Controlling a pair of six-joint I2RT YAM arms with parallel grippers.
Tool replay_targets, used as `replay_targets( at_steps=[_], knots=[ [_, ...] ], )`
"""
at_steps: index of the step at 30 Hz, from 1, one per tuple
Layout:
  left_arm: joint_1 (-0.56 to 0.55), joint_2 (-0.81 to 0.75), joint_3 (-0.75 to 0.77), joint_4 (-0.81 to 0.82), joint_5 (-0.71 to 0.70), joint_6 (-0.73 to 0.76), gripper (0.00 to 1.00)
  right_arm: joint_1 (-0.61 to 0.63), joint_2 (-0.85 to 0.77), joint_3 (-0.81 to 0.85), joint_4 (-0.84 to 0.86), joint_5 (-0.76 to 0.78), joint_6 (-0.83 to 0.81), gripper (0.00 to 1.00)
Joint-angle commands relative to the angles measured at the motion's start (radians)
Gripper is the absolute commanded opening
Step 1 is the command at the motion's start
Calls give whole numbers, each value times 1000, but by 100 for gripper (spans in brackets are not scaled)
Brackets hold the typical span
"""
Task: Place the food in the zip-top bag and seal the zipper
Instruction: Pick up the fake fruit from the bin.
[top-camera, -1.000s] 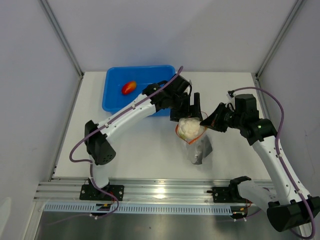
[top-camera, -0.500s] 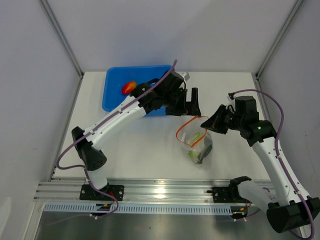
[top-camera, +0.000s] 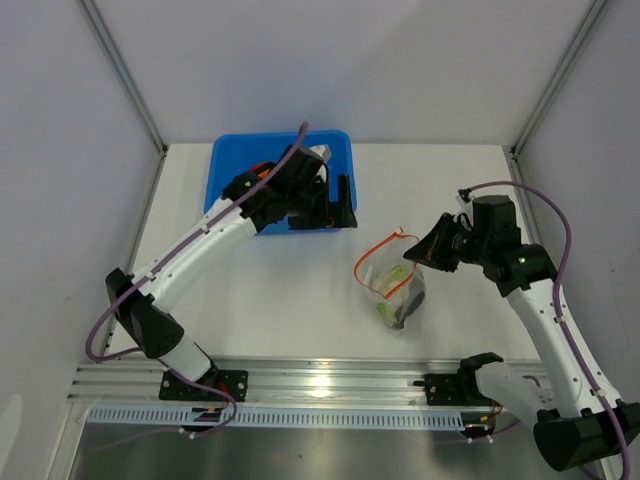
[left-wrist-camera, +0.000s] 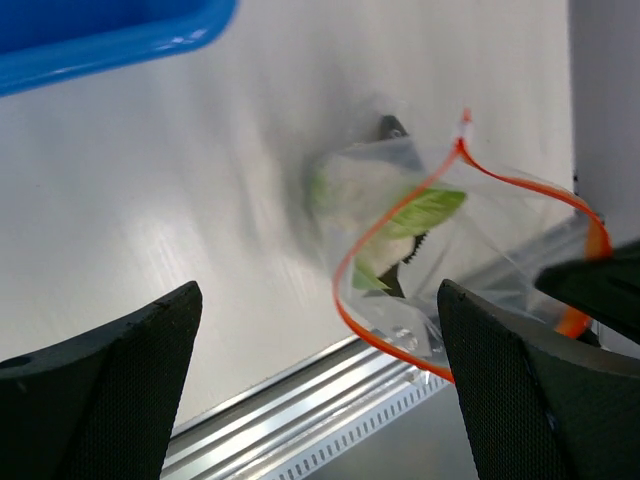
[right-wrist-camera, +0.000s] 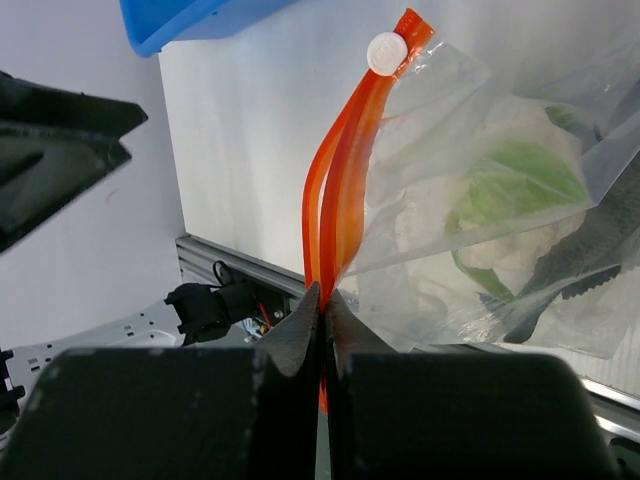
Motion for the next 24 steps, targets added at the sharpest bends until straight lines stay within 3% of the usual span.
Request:
replay_targets(
  at_steps=[1, 15, 24],
  knots=[
    [65, -67, -28, 20, -48, 14, 99, -3, -26, -8, 1, 2, -17, 0],
    [379, 47, -53, 89, -16, 24, 99, -5, 111, 27, 0, -15, -31, 0],
    [534, 209, -24, 230, 105, -173, 100, -31, 273, 101, -14, 0, -83, 0]
  ],
)
